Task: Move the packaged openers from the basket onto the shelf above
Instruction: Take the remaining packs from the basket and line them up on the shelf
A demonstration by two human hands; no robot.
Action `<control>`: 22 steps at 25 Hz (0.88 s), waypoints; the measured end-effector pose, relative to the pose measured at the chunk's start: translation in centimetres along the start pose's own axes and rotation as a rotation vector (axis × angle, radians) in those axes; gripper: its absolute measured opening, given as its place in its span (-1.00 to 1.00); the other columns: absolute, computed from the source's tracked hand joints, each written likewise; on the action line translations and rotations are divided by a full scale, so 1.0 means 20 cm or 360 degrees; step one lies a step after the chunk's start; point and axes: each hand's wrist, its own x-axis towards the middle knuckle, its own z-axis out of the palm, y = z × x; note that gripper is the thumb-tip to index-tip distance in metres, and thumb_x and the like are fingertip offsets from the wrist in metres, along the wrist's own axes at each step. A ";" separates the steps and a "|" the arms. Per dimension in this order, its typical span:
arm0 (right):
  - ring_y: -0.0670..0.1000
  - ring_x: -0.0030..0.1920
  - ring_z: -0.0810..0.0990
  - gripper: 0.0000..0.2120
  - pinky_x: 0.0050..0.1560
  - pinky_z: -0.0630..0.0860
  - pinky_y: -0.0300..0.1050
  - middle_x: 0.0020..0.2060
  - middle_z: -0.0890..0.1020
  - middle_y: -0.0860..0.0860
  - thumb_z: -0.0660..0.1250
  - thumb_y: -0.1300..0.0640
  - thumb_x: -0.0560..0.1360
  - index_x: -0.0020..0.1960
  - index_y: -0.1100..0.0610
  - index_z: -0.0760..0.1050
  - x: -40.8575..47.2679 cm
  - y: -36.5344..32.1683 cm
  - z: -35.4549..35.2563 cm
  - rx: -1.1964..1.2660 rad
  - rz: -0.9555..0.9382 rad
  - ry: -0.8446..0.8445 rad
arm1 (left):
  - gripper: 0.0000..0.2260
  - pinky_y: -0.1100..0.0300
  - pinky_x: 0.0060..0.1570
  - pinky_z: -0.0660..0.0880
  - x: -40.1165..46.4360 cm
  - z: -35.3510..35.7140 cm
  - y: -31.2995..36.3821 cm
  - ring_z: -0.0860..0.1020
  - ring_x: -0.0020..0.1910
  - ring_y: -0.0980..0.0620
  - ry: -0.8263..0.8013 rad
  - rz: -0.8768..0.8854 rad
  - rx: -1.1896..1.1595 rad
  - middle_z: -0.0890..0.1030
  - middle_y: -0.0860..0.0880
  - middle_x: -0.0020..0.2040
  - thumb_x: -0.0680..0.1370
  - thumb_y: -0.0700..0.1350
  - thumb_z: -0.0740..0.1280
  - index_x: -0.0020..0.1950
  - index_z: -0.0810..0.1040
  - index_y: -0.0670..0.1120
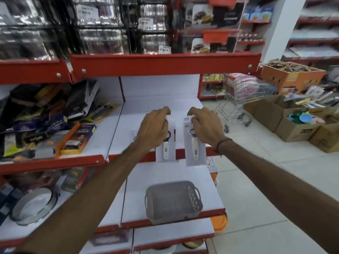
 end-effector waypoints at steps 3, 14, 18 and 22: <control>0.07 -0.19 0.42 -0.82 -0.04 0.30 0.01 -0.29 0.54 -0.01 0.14 0.21 0.53 0.01 0.09 0.50 0.18 0.09 0.03 0.0021 0.0184 -0.0010 | -0.82 0.04 -0.28 0.48 0.21 0.08 -0.10 0.58 -0.26 -0.22 -0.0078 -0.0179 -0.0087 0.55 -0.17 -0.25 0.55 -0.31 0.11 0.06 0.45 -0.18; 0.17 0.04 0.58 -0.69 0.14 0.33 0.07 0.08 0.68 0.07 0.10 0.15 0.54 0.18 0.02 0.52 0.37 0.39 0.47 -0.0048 0.0480 -0.0664 | -0.79 -0.11 0.16 0.51 0.33 0.52 -0.32 0.61 0.06 -0.20 -0.0535 -0.0638 -0.0164 0.64 -0.19 0.06 0.61 -0.22 0.14 0.17 0.50 -0.10; 0.10 0.24 0.56 -0.64 0.25 0.38 0.10 0.27 0.60 0.00 0.17 -0.02 0.57 0.33 -0.06 0.49 0.34 0.41 0.56 -0.0207 0.0366 -0.0785 | -0.64 -0.10 0.42 0.32 0.27 0.48 -0.50 0.40 0.39 -0.14 -0.0917 -0.0658 -0.0030 0.44 -0.13 0.40 0.62 -0.02 0.23 0.41 0.44 -0.07; 0.03 0.44 0.40 -0.44 0.46 0.29 0.07 0.47 0.41 -0.08 0.37 -0.20 0.49 0.44 -0.09 0.38 0.40 0.20 0.55 0.0175 0.0186 -0.1064 | -0.44 0.06 0.43 0.34 0.27 0.17 -0.68 0.38 0.43 -0.09 -0.1270 -0.0735 0.0204 0.37 -0.08 0.48 0.52 0.06 0.40 0.47 0.38 -0.06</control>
